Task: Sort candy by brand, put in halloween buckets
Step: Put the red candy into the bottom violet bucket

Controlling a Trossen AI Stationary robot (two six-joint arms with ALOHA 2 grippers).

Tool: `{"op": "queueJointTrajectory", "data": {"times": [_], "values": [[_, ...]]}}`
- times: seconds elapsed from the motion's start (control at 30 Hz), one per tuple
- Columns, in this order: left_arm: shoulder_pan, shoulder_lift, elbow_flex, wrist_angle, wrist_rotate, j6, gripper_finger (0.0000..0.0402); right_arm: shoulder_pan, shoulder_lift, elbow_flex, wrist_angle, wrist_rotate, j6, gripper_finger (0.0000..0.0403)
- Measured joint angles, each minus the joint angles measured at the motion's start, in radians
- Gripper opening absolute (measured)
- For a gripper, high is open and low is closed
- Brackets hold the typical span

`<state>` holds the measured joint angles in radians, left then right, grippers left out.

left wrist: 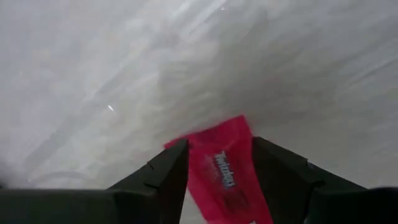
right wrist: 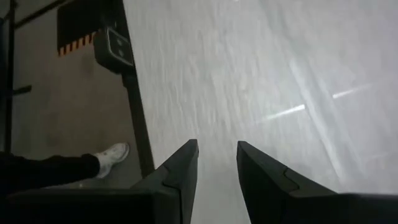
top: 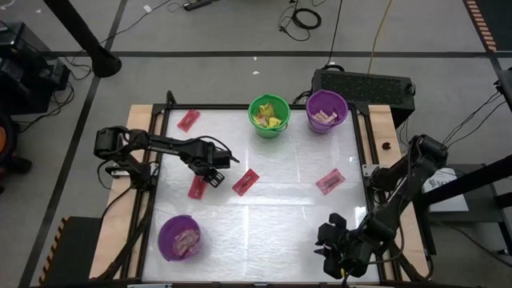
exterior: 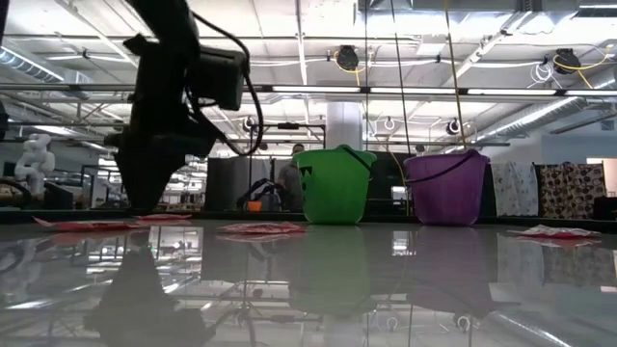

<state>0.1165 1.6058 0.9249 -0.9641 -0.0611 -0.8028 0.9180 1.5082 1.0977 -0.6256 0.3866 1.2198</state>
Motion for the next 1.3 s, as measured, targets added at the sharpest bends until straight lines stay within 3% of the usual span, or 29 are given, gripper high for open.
{"op": "queueJointTrajectory", "data": {"times": [0.4, 0.53, 0.63, 0.7, 0.77, 1.03, 1.3], "values": [[-0.001, -0.004, -0.112, 0.082, 0.082, -0.083, 0.0171, 0.0, 0.008, 0.0, 0.022, -0.046, 0.026, 0.0105], [-0.002, -0.004, -0.122, 0.128, 0.117, -0.084, 0.0128, 0.0, 0.008, 0.0, 0.023, -0.046, 0.025, 0.0105], [-0.008, -0.003, -0.116, 0.143, 0.127, -0.084, 0.0071, 0.0, 0.008, 0.0, 0.023, -0.045, 0.026, 0.0105], [-0.008, -0.002, -0.102, 0.142, 0.136, -0.082, 0.0027, 0.0, 0.008, 0.0, 0.023, -0.045, 0.026, 0.0105], [-0.009, 0.001, -0.085, 0.15, 0.143, -0.082, 0.0011, 0.0, 0.008, 0.0, 0.023, -0.045, 0.026, 0.0105], [-0.03, 0.003, 0.038, 0.254, 0.143, -0.071, 0.0003, 0.0, 0.007, 0.0, 0.024, -0.038, 0.009, 0.0105], [-0.08, 0.002, 0.243, 0.241, 0.121, 0.003, 0.0001, 0.0, 0.007, 0.0, 0.023, -0.038, 0.007, 0.0105]]}}
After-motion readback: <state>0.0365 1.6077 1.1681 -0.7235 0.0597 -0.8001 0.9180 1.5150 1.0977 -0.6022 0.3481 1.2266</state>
